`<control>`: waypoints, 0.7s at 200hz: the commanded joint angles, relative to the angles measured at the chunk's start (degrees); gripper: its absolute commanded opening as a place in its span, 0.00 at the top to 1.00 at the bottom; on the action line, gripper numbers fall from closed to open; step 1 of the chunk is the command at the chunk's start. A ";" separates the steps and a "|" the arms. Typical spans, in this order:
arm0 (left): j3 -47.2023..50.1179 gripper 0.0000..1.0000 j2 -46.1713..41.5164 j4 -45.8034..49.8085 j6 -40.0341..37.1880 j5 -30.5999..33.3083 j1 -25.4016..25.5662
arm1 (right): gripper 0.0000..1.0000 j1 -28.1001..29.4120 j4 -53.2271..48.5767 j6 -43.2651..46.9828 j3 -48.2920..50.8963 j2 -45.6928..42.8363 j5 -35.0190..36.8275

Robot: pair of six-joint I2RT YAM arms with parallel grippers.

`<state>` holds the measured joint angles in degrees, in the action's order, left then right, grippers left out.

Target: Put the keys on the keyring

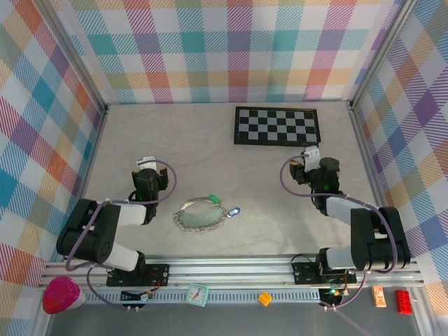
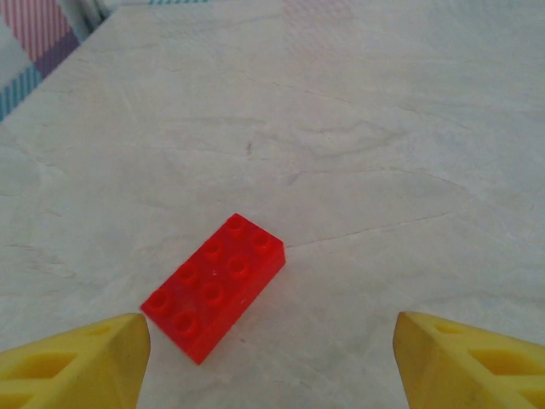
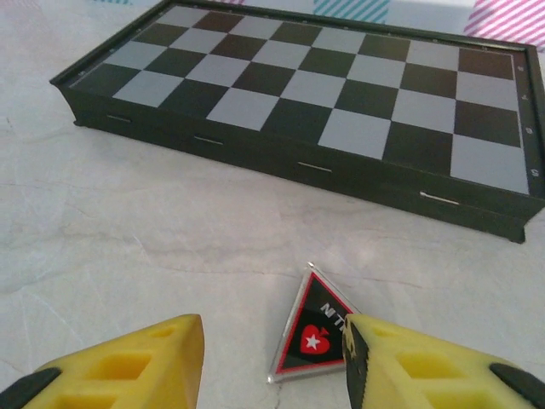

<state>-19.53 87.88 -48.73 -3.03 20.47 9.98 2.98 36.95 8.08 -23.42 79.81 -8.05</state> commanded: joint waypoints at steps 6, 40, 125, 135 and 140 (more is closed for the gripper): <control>1.04 0.25 2.58 -10.36 -0.08 -4.65 -1.85 | 0.53 -1.50 10.62 -2.01 3.12 1.82 -2.33; -3.14 0.26 2.62 -2.54 0.93 -6.71 -3.26 | 0.49 -2.74 14.15 -6.15 1.51 8.07 0.69; -3.21 0.00 2.50 -2.33 1.15 -6.37 -3.24 | 0.42 -3.86 9.77 -8.42 -0.57 8.28 2.52; -3.44 0.00 2.52 -1.89 1.18 -7.07 -3.54 | 0.41 -3.82 9.81 -8.42 -0.57 8.34 2.52; -3.56 0.00 2.52 -1.52 1.30 -7.50 -3.77 | 0.41 -3.86 9.72 -8.42 -0.60 8.34 2.52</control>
<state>-22.09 90.54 -50.96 -2.35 14.48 7.03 -0.49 45.67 0.62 -23.16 88.29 -5.82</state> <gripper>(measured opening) 0.998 0.583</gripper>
